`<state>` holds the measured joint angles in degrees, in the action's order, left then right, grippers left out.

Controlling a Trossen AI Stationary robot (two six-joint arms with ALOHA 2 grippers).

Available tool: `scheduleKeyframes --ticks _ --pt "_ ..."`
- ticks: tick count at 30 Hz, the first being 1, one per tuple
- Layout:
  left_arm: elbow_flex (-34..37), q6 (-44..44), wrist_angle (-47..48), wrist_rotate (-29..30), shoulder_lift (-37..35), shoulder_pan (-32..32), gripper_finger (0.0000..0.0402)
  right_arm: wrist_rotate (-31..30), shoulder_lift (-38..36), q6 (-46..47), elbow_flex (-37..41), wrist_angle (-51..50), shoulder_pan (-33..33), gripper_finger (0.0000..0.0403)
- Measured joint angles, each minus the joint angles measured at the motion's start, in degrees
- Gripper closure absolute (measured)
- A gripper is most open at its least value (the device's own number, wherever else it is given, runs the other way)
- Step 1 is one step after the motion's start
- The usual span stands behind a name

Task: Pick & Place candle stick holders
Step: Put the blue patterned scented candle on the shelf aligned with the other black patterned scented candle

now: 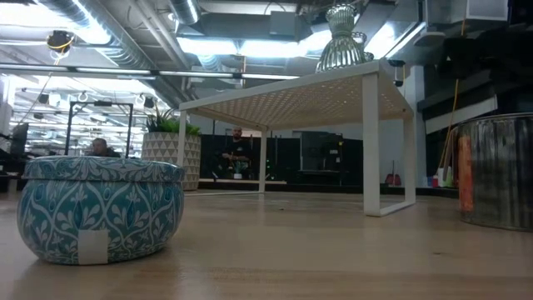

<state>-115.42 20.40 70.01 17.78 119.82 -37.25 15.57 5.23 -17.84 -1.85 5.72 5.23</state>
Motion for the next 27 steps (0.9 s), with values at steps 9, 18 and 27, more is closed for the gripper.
scheduleKeyframes --ticks 9,18,27 --pt "0.0 -0.2 -1.0 -3.0 4.9 0.0 0.0065 0.0 0.0 0.0 0.0 0.0 0.0 0.0188" --pt "3.0 0.8 -3.2 -2.2 4.9 1.0 0.0064 0.0 0.0 0.0 0.0 0.0 0.0 0.0188" --pt "12.8 6.2 -9.1 -5.4 2.2 1.1 0.0046 0.0 0.0 0.0 0.0 -0.2 0.0 0.0188"
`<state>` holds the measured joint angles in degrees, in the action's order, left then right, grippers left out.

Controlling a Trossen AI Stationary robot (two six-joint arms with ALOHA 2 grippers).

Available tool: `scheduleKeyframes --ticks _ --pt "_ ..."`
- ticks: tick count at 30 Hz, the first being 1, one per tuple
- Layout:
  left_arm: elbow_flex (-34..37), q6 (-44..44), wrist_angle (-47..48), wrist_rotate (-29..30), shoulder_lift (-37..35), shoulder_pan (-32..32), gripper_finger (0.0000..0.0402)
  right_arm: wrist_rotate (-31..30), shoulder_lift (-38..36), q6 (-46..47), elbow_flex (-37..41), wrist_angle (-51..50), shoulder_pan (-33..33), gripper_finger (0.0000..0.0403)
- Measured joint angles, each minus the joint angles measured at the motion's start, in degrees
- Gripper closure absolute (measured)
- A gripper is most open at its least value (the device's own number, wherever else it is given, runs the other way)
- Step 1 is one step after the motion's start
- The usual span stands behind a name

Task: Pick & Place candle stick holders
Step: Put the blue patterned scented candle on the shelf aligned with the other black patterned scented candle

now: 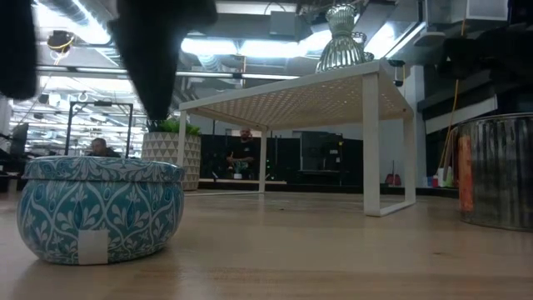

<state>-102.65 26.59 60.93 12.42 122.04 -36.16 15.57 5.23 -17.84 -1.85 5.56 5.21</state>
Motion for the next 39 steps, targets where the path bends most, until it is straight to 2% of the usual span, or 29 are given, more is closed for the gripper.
scheduleKeyframes --ticks 4,9,15,21,25,32,39 --pt "4.5 1.2 -6.0 -1.6 -1.5 0.1 0.0044 0.0 0.0 0.0 0.0 -0.2 0.0 0.0188" --pt "8.0 1.2 -8.0 -0.4 -1.6 1.1 0.0044 0.0 0.0 0.0 0.0 -0.2 0.0 0.0188" --pt "13.0 0.5 -15.3 -3.5 -1.6 2.2 0.0044 0.0 0.0 0.0 0.0 -0.3 0.0 0.0188" --pt "16.7 -1.3 -20.3 -3.6 -1.6 2.3 0.0044 0.0 0.0 0.0 0.0 -0.3 0.0 0.0188" --pt "17.0 -1.3 -20.9 -3.1 -1.6 2.3 0.0054 0.0 0.0 0.0 0.0 -0.3 0.0 0.0188" --pt "17.0 -1.1 -20.9 -2.9 -1.6 2.3 0.0106 0.0 0.0 0.0 0.0 -0.3 0.0 0.0188" --pt "17.0 0.7 -20.9 -2.5 -1.6 2.3 0.0107 0.0 0.0 0.0 0.0 -0.3 0.0 0.0188"
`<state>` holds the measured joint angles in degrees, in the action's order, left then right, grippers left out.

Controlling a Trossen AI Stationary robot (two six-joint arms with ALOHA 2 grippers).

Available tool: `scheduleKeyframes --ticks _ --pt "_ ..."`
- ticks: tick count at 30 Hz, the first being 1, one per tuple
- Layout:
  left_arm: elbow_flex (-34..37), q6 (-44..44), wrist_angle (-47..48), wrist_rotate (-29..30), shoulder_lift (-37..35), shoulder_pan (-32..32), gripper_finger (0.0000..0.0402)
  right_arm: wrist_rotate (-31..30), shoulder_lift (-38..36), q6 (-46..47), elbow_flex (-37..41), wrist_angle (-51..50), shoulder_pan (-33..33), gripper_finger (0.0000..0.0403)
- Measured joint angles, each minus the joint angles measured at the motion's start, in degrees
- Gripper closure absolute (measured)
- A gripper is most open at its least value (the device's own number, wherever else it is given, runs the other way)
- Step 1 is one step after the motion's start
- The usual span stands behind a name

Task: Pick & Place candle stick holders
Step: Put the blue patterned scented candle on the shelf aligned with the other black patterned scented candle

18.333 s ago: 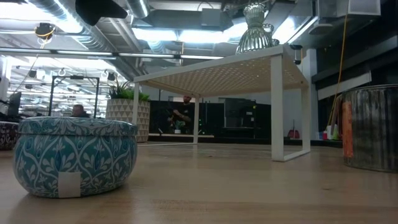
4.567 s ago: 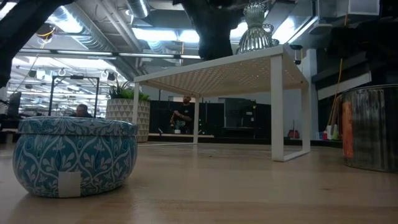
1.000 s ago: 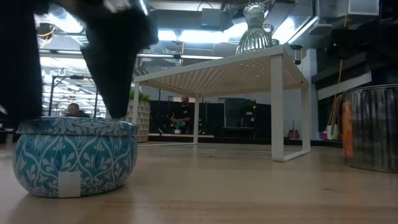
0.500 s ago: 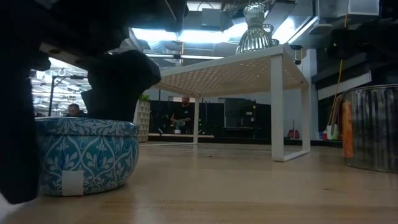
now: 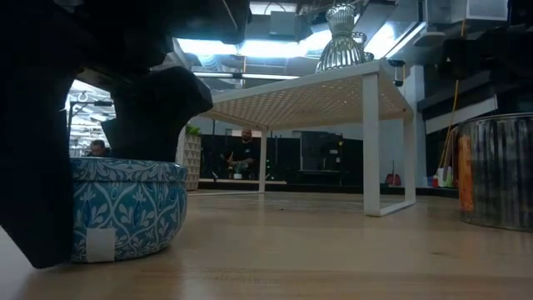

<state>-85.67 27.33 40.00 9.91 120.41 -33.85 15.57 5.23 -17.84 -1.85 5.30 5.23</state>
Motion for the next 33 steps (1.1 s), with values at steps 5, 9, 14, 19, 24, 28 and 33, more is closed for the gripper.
scheduleKeyframes --ticks 5,9,14,19,24,28,33 --pt "0.0 -0.3 1.5 0.9 -1.9 0.0 0.0107 0.0 0.0 0.0 0.0 0.0 0.0 0.0188" --pt "0.0 -1.5 2.8 2.2 -4.9 0.3 0.0107 0.0 0.0 0.0 0.0 0.0 0.0 0.0188" --pt "0.0 -2.0 4.0 4.0 -9.7 0.4 0.0107 0.0 0.0 0.0 0.0 0.0 0.0 0.0188" --pt "0.0 -2.3 4.0 7.2 -14.2 1.0 0.0107 0.0 0.0 0.0 0.0 0.0 0.0 0.0188" --pt "0.0 -4.9 4.0 11.6 -19.3 2.1 0.0107 0.0 0.0 0.0 0.0 0.0 0.0 0.0188" --pt "0.0 -7.1 4.0 13.6 -23.6 3.7 0.0107 0.0 0.0 0.0 0.0 0.0 0.0 0.0188" --pt "0.0 -11.0 4.1 15.2 -26.9 5.6 0.0107 0.0 0.0 0.0 0.0 0.0 0.0 0.0188"
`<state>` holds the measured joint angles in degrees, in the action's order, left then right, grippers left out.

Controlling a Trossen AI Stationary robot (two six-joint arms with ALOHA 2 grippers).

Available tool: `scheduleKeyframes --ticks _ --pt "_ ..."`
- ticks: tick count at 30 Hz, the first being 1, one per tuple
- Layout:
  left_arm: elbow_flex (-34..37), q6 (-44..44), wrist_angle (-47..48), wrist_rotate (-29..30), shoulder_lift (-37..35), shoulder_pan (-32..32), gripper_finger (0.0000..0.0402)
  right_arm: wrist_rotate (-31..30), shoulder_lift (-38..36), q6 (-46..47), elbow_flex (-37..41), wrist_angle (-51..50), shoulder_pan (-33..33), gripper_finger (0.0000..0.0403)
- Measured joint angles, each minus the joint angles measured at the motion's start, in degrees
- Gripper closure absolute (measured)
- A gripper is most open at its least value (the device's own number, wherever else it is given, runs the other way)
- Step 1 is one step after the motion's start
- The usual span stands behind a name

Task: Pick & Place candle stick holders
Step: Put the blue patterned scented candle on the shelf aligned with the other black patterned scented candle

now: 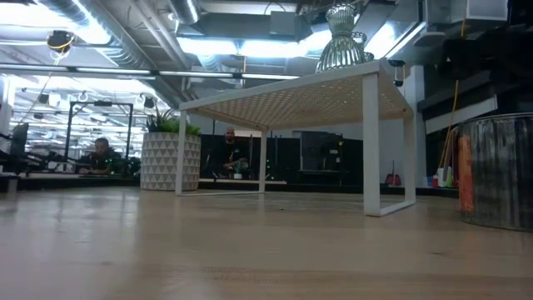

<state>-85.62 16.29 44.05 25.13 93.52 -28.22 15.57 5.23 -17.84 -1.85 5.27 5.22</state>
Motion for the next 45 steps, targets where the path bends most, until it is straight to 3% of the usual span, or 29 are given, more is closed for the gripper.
scheduleKeyframes --ticks 22,28,40,45 --pt "0.0 -14.1 0.4 2.7 -8.4 8.0 0.0107 0.0 0.0 0.0 0.0 0.0 0.0 0.0188" --pt "0.0 -18.1 0.1 3.4 -8.6 12.8 0.0107 0.0 0.0 0.0 0.0 0.0 0.0 0.0188" --pt "0.0 -20.2 -5.5 -7.0 -8.5 22.3 0.0107 0.0 0.0 0.0 0.0 0.0 0.0 0.0188" --pt "-0.1 -20.6 -10.6 -7.8 -7.6 25.3 0.0107 0.0 0.0 0.0 0.0 0.0 0.0 0.0188"
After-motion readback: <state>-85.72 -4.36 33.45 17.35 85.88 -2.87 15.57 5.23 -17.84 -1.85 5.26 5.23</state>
